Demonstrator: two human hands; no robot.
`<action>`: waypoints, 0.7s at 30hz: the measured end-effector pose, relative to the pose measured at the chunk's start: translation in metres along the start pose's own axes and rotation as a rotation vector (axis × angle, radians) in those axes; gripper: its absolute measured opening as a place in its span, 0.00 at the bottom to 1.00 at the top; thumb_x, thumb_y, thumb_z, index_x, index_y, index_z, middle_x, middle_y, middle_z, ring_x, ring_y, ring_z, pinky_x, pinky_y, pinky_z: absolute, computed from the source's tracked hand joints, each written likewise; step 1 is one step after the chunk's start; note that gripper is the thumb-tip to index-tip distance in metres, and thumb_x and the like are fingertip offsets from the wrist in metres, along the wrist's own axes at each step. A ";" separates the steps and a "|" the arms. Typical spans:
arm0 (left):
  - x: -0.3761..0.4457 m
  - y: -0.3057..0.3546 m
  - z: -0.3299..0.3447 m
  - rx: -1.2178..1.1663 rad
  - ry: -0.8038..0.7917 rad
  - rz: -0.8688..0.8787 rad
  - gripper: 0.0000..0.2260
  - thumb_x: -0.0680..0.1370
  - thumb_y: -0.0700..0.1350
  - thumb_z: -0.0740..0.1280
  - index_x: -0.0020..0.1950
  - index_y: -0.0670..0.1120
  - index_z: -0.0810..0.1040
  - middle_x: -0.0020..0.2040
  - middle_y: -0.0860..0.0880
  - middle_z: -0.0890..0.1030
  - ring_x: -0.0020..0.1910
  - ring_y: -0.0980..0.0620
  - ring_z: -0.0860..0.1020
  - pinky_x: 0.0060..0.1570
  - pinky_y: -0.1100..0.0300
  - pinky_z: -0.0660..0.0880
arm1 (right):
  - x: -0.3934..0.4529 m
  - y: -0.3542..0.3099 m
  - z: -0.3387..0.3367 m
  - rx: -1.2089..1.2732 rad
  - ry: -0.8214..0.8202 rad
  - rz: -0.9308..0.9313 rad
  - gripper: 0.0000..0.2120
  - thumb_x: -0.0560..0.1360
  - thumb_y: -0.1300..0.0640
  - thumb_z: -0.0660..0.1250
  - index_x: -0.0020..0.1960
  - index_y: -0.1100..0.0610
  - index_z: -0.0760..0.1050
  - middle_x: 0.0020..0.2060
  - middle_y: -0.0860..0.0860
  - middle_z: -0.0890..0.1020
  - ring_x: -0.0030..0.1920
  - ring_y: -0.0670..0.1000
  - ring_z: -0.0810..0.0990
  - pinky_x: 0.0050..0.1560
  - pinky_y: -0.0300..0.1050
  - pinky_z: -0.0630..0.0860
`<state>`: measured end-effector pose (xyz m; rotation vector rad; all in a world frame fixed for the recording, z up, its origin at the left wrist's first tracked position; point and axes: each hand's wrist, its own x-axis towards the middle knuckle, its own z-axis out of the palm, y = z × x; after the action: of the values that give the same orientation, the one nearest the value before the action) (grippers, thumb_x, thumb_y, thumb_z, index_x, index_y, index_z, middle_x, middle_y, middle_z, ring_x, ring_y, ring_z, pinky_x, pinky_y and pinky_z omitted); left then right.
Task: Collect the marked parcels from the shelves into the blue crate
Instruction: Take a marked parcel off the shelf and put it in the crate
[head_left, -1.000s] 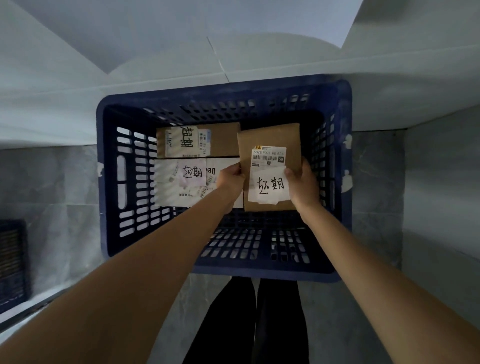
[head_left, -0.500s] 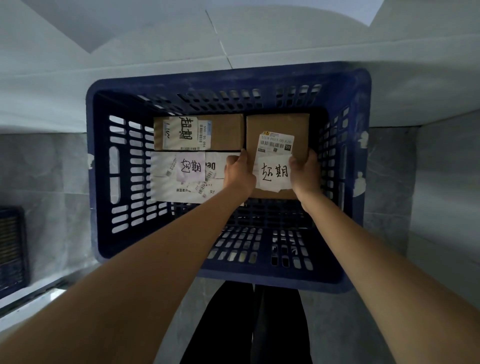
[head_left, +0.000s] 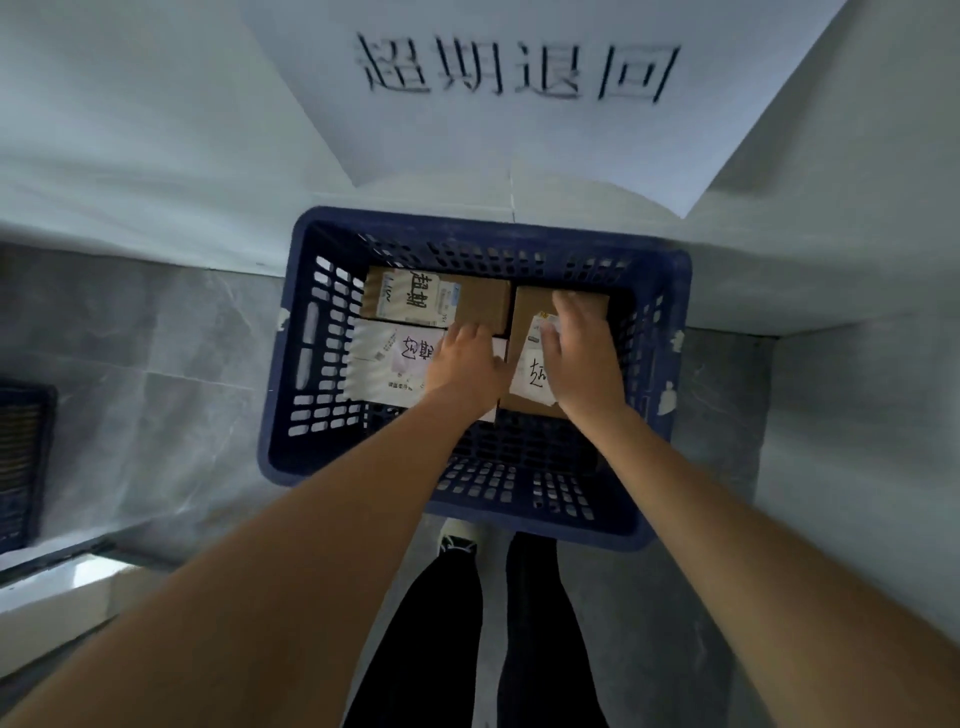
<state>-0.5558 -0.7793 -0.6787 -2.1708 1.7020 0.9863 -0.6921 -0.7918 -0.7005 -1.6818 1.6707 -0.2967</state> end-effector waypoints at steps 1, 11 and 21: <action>-0.016 -0.004 -0.014 0.009 0.025 -0.002 0.24 0.82 0.47 0.56 0.77 0.43 0.56 0.78 0.46 0.58 0.78 0.47 0.52 0.73 0.51 0.54 | -0.007 -0.018 -0.014 -0.052 -0.020 -0.066 0.22 0.84 0.55 0.54 0.75 0.62 0.62 0.74 0.59 0.66 0.75 0.58 0.61 0.74 0.53 0.58; -0.202 -0.102 -0.123 0.032 0.341 -0.057 0.26 0.83 0.52 0.50 0.79 0.45 0.49 0.80 0.49 0.50 0.79 0.50 0.45 0.76 0.54 0.43 | -0.093 -0.210 -0.054 -0.197 -0.128 -0.508 0.25 0.84 0.49 0.50 0.79 0.55 0.53 0.78 0.52 0.56 0.79 0.50 0.51 0.77 0.47 0.45; -0.398 -0.268 -0.222 -0.006 0.686 -0.424 0.29 0.83 0.55 0.51 0.79 0.43 0.48 0.80 0.47 0.48 0.79 0.50 0.43 0.76 0.54 0.41 | -0.199 -0.425 -0.010 -0.229 -0.147 -0.979 0.24 0.84 0.51 0.51 0.79 0.53 0.54 0.78 0.52 0.56 0.79 0.53 0.49 0.78 0.51 0.45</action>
<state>-0.2692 -0.5063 -0.3280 -2.9092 1.3236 0.1341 -0.3979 -0.6579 -0.3603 -2.5310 0.6793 -0.4263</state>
